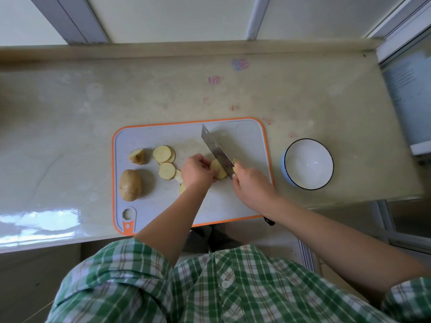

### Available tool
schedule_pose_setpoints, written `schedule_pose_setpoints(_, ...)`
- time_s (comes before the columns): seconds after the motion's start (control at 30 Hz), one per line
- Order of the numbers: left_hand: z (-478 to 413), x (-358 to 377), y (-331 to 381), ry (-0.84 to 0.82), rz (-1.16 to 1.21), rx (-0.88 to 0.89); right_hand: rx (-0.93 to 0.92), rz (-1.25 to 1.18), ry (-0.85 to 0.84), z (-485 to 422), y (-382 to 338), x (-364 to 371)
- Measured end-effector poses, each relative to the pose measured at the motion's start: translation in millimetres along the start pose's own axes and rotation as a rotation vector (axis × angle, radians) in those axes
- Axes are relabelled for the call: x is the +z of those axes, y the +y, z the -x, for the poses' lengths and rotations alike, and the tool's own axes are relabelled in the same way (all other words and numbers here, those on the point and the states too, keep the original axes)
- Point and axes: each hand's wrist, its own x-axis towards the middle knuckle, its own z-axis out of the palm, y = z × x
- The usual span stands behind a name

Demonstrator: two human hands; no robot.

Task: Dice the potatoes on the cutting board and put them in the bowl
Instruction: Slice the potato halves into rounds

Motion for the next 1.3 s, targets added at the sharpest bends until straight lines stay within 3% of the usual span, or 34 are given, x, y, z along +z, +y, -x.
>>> schedule_pose_setpoints(0.63, 3, -1, 1, -0.006, 0.0, -0.023, -0.037, -0.009, 0.018, 0, -3, -14)
schedule_pose_setpoints(1.3, 0, -1, -3, 0.016, -0.01, -0.003, 0.049, -0.024, 0.043, 2, -9, 9)
